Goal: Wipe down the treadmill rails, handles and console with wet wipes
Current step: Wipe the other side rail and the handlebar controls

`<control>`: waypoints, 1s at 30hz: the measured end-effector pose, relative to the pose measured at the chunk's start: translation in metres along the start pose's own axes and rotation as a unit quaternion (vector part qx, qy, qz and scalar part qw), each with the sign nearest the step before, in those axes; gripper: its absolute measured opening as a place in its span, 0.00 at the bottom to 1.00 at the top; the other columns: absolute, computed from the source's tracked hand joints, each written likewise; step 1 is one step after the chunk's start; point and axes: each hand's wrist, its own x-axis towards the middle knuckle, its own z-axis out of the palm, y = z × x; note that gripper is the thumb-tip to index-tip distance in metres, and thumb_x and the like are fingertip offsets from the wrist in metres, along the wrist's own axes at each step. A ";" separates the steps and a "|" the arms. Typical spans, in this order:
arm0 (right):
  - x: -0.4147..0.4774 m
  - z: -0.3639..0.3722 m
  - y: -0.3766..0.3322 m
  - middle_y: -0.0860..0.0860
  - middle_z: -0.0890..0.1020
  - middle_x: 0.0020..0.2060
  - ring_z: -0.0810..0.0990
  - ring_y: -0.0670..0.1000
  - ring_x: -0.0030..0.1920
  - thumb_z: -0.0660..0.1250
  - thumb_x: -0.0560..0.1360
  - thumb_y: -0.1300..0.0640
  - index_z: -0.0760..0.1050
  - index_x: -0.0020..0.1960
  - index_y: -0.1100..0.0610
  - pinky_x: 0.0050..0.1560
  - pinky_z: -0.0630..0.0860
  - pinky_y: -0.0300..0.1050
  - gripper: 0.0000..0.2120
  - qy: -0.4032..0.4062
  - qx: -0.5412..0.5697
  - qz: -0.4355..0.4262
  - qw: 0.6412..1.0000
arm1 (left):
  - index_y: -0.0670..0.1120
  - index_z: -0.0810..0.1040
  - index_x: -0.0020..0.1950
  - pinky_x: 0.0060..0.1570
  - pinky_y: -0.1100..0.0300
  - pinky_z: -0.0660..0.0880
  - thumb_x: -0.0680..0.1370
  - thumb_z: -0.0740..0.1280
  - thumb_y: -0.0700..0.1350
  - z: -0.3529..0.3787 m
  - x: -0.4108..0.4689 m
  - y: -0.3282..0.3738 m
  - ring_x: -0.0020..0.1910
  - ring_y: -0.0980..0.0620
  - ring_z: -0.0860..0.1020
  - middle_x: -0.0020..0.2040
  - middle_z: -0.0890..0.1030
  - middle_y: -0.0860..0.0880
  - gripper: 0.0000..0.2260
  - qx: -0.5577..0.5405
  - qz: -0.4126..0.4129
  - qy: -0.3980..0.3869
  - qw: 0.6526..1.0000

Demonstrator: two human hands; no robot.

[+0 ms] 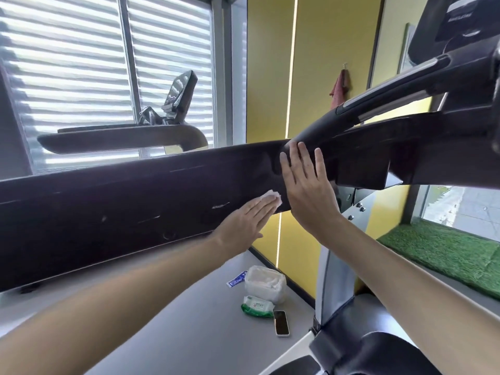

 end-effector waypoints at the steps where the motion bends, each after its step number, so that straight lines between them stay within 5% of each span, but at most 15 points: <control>1: 0.000 -0.001 -0.002 0.66 0.61 0.73 0.59 0.65 0.74 0.43 0.80 0.58 0.57 0.75 0.67 0.73 0.50 0.62 0.26 -0.003 0.009 0.006 1.000 | 0.32 0.39 0.75 0.73 0.47 0.39 0.82 0.41 0.57 0.003 -0.015 -0.005 0.75 0.37 0.39 0.76 0.41 0.35 0.33 0.007 -0.018 0.006 1.000; 5: 0.002 0.001 -0.011 0.66 0.58 0.74 0.55 0.65 0.75 0.45 0.80 0.60 0.56 0.75 0.67 0.73 0.48 0.64 0.24 -0.018 0.020 0.025 0.999 | 0.34 0.48 0.76 0.75 0.52 0.53 0.82 0.43 0.57 0.007 -0.056 -0.006 0.77 0.40 0.50 0.77 0.49 0.36 0.32 -0.004 -0.118 0.055 0.991; 10: 0.002 0.003 -0.026 0.63 0.59 0.74 0.57 0.62 0.75 0.37 0.79 0.59 0.54 0.76 0.65 0.74 0.43 0.60 0.27 -0.028 0.029 0.000 0.999 | 0.34 0.47 0.77 0.75 0.53 0.49 0.82 0.45 0.58 -0.002 -0.014 0.023 0.77 0.42 0.48 0.78 0.47 0.37 0.33 -0.070 -0.149 0.013 0.986; 17: 0.004 0.008 -0.039 0.62 0.65 0.72 0.61 0.61 0.74 0.65 0.72 0.60 0.61 0.74 0.65 0.74 0.47 0.58 0.32 -0.044 0.109 0.028 0.993 | 0.33 0.51 0.76 0.74 0.51 0.55 0.84 0.44 0.55 0.001 -0.070 0.004 0.76 0.41 0.55 0.77 0.54 0.36 0.29 -0.081 -0.275 0.014 0.958; 23: 0.005 0.007 -0.046 0.62 0.63 0.73 0.60 0.62 0.74 0.60 0.78 0.53 0.58 0.75 0.64 0.71 0.54 0.66 0.30 -0.086 0.045 0.036 0.995 | 0.34 0.52 0.76 0.75 0.50 0.48 0.82 0.50 0.56 -0.001 -0.041 0.016 0.76 0.42 0.54 0.77 0.54 0.37 0.31 -0.087 -0.157 -0.004 0.984; 30: 0.004 0.012 -0.045 0.63 0.62 0.73 0.59 0.63 0.74 0.56 0.78 0.58 0.57 0.75 0.66 0.70 0.54 0.67 0.28 -0.076 0.065 0.039 0.994 | 0.33 0.55 0.76 0.75 0.50 0.49 0.83 0.53 0.54 -0.004 -0.096 -0.001 0.75 0.41 0.57 0.76 0.58 0.37 0.29 -0.063 -0.232 -0.006 0.971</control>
